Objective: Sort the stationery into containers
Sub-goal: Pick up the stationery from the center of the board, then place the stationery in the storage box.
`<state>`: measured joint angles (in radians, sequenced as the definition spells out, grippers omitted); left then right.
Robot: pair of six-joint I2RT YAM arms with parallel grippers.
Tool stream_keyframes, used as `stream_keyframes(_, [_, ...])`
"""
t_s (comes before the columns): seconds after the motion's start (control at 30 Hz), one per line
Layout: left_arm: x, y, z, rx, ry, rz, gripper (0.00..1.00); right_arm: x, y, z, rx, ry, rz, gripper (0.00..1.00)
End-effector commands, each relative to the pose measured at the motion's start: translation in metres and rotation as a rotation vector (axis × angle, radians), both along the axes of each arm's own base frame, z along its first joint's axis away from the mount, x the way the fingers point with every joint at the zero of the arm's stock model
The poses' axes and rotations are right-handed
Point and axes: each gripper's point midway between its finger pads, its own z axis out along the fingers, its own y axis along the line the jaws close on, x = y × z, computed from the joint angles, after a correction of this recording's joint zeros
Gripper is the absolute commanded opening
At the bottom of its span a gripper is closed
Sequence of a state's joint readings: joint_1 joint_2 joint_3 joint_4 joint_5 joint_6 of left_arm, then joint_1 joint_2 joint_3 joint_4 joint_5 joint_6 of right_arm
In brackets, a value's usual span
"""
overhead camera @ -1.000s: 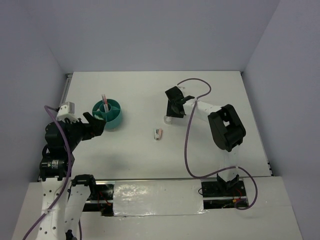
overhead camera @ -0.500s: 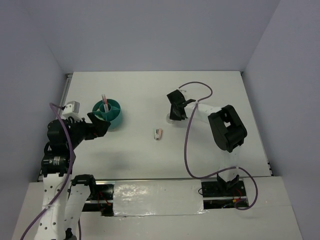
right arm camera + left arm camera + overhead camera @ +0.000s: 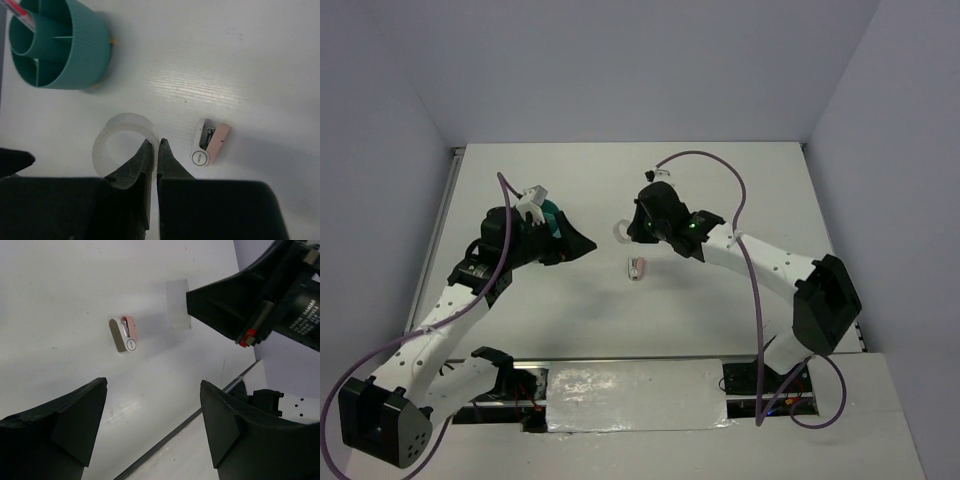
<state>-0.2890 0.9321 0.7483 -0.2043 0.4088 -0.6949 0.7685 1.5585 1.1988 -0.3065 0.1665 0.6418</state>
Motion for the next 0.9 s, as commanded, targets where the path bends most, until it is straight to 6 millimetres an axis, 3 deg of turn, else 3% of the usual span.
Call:
stream_keyframes(0.0, [0.019, -0.011, 0.051, -0.103, -0.122, 0.039, 0.86, -0.007, 0.009, 0.033, 0.064, -0.048, 0.015, 0.00])
stream_keyframes(0.1, [0.018, -0.022, 0.063, -0.140, -0.150, 0.004, 0.85, -0.016, 0.014, 0.041, 0.083, -0.056, 0.040, 0.00])
stream_keyframes(0.27, [0.021, -0.036, 0.065, -0.162, -0.145, -0.031, 0.83, -0.028, 0.022, 0.064, 0.111, -0.104, 0.064, 0.00])
stream_keyframes(0.87, [0.020, -0.061, 0.029, -0.166, -0.057, -0.100, 0.66, -0.039, 0.040, 0.091, 0.192, -0.143, 0.135, 0.00])
